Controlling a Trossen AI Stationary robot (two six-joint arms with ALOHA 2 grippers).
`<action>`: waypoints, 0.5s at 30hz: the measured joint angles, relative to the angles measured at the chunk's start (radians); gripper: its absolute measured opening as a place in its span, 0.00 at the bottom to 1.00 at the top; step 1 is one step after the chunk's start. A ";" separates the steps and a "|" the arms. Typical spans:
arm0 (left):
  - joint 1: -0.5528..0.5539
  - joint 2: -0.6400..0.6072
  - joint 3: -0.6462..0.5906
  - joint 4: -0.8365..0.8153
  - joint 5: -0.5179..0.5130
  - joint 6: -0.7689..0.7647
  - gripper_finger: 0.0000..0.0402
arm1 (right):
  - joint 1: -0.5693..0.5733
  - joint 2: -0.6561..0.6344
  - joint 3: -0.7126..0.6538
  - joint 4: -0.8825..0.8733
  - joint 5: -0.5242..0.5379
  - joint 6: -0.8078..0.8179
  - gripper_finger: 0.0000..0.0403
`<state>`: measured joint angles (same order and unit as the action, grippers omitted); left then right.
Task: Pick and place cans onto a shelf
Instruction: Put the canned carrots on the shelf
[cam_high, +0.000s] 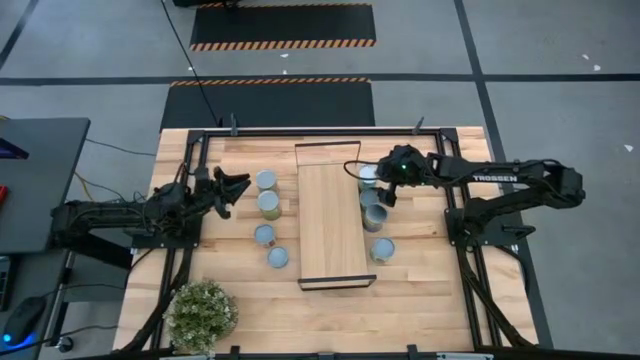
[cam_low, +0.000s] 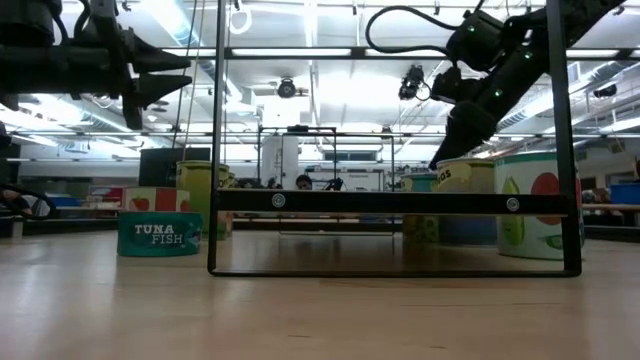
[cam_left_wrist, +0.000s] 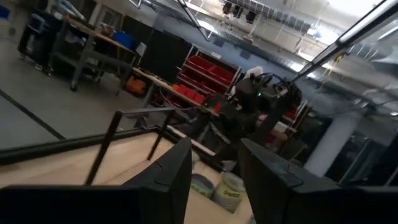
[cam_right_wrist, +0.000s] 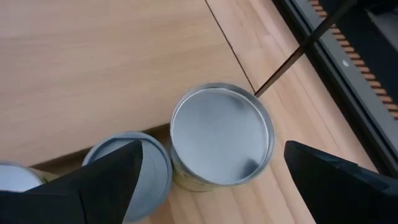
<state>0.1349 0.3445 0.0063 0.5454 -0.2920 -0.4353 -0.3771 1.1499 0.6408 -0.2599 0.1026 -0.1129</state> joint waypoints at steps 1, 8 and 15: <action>0.000 0.003 0.000 0.002 -0.015 0.013 0.35 | 0.000 0.006 0.018 -0.018 -0.002 0.007 0.99; 0.002 0.002 0.000 0.046 -0.179 0.156 0.35 | 0.011 0.084 0.131 -0.090 -0.012 0.020 0.99; 0.002 0.002 0.000 0.043 -0.216 0.204 0.35 | 0.001 0.200 0.257 -0.221 -0.008 -0.021 0.99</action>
<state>0.1371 0.3466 0.0067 0.5884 -0.5083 -0.2310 -0.3763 1.3501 0.8982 -0.4805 0.0944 -0.1338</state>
